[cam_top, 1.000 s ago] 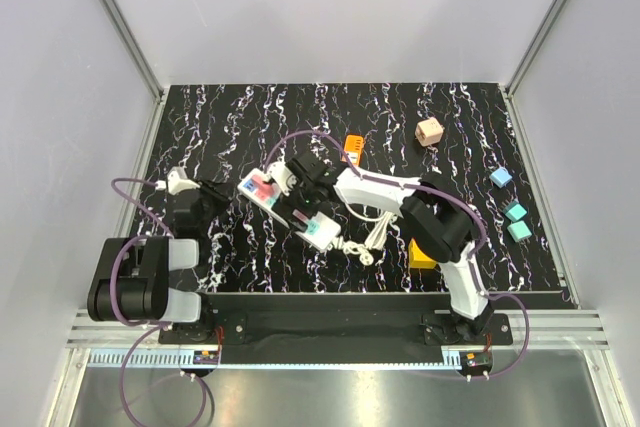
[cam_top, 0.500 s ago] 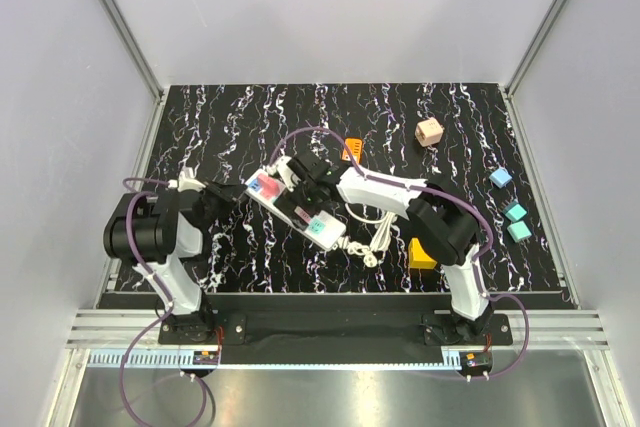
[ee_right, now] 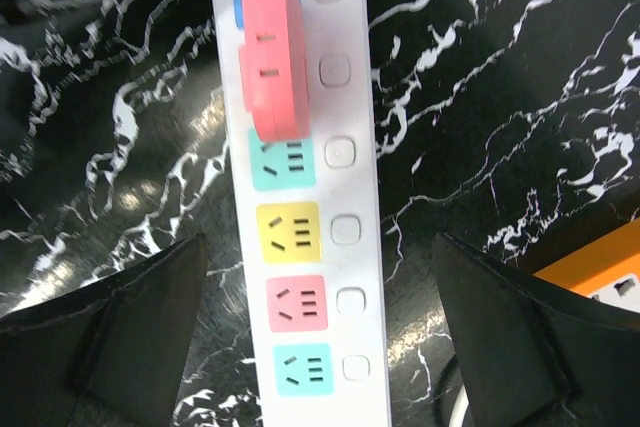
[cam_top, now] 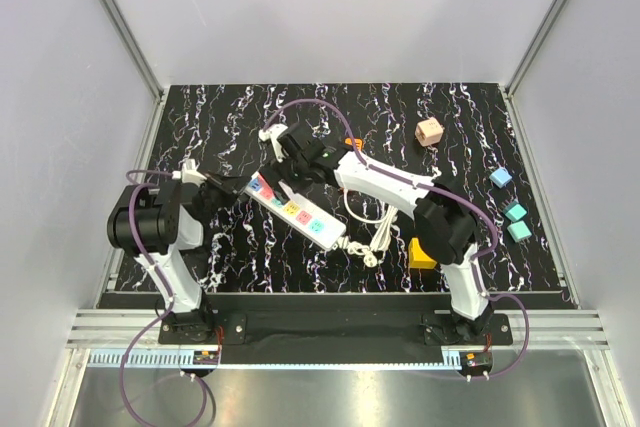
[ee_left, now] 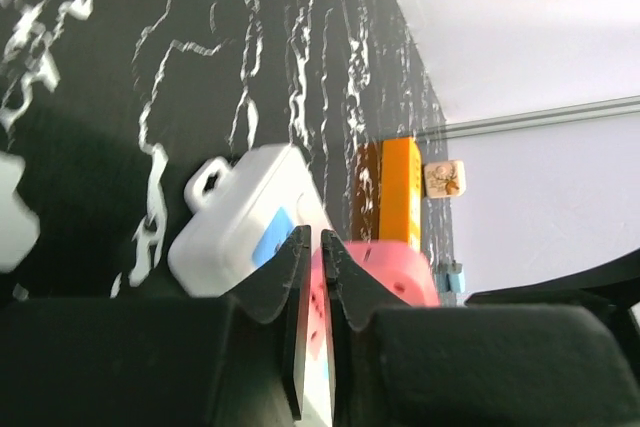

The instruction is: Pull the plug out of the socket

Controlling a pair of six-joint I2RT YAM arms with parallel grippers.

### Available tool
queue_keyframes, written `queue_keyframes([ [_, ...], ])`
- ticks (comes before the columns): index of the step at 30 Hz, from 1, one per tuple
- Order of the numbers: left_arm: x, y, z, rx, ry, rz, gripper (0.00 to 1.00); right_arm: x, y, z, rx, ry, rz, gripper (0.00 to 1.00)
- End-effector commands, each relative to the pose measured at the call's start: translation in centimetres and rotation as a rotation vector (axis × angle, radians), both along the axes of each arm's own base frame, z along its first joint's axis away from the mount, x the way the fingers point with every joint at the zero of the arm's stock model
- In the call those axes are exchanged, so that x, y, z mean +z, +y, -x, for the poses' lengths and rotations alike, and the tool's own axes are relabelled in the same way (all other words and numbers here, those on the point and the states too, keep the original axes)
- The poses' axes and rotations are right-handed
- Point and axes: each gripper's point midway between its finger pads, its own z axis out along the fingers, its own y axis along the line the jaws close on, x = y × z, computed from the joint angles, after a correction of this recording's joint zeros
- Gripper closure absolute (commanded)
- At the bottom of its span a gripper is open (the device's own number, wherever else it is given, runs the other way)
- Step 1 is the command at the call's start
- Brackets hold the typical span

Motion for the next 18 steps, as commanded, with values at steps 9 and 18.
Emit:
queue_keyframes([
  [9,2.1,-0.8,-2.5,-0.058,-0.127,-0.004,0.92,3.1,4.4,-3.0,-0.116,0.004,-0.142,0.06],
  [18,1.3,-1.1,-1.9,-0.070,-0.092,-0.001,0.93,1.6,6.6,-4.1,-0.156,0.057,-0.158,0.28],
])
